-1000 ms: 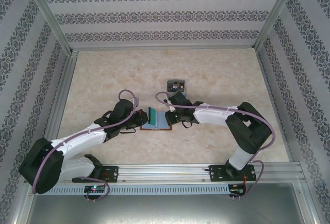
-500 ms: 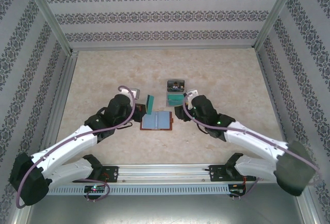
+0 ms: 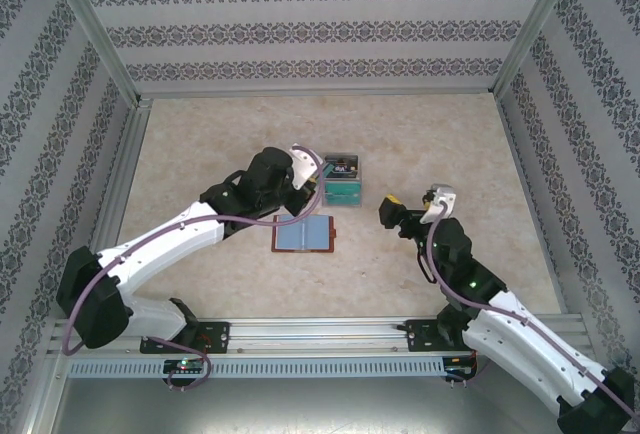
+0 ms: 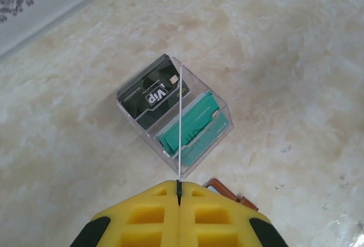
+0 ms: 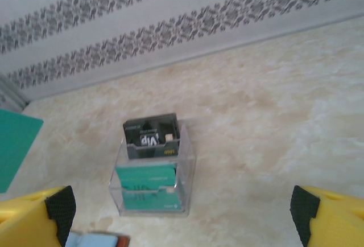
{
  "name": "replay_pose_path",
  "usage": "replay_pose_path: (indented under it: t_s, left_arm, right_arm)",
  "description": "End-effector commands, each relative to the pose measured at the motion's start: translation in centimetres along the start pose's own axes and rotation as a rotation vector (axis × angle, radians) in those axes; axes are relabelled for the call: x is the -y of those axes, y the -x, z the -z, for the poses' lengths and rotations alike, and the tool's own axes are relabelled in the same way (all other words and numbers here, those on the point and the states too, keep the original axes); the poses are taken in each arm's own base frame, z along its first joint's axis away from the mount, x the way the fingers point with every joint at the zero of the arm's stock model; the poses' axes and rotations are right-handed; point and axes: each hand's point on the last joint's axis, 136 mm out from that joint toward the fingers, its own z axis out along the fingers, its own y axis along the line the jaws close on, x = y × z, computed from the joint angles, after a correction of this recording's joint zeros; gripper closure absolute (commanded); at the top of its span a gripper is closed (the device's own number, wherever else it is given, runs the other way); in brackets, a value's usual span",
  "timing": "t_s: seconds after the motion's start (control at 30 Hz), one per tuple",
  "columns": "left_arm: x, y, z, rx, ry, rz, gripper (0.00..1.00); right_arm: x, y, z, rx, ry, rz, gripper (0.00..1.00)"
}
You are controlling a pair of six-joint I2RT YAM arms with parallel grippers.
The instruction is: Take the credit cards out of the card holder
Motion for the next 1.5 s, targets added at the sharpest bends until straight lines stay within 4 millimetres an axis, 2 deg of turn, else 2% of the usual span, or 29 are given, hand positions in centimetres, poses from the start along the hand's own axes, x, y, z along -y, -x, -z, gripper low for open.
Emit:
replay_pose_path:
  t_s: [0.0, 0.3, 0.7, 1.17, 1.47]
  left_arm:
    - [1.4, 1.1, -0.3, -0.015, -0.069, -0.221, 1.00]
    - [2.9, 0.0, -4.9, -0.127, -0.172, -0.390, 1.00]
    - [3.1, -1.6, -10.0, -0.216, -0.175, -0.503, 1.00]
    - [2.3, -3.3, -12.6, -0.288, -0.130, -0.586, 1.00]
    - [2.9, -4.5, -12.7, -0.305, -0.165, -0.587, 1.00]
  right_arm:
    - [1.3, 0.4, 0.3, 0.043, -0.045, -0.042, 0.02]
    - [1.5, 0.0, -0.1, 0.013, -0.065, -0.036, 0.02]
    - [1.9, -0.6, -0.7, -0.009, -0.086, -0.033, 0.02]
    - [1.8, -0.9, -1.0, -0.027, -0.079, -0.043, 0.02]
    - [1.8, -0.9, -1.0, -0.031, -0.078, -0.047, 0.02]
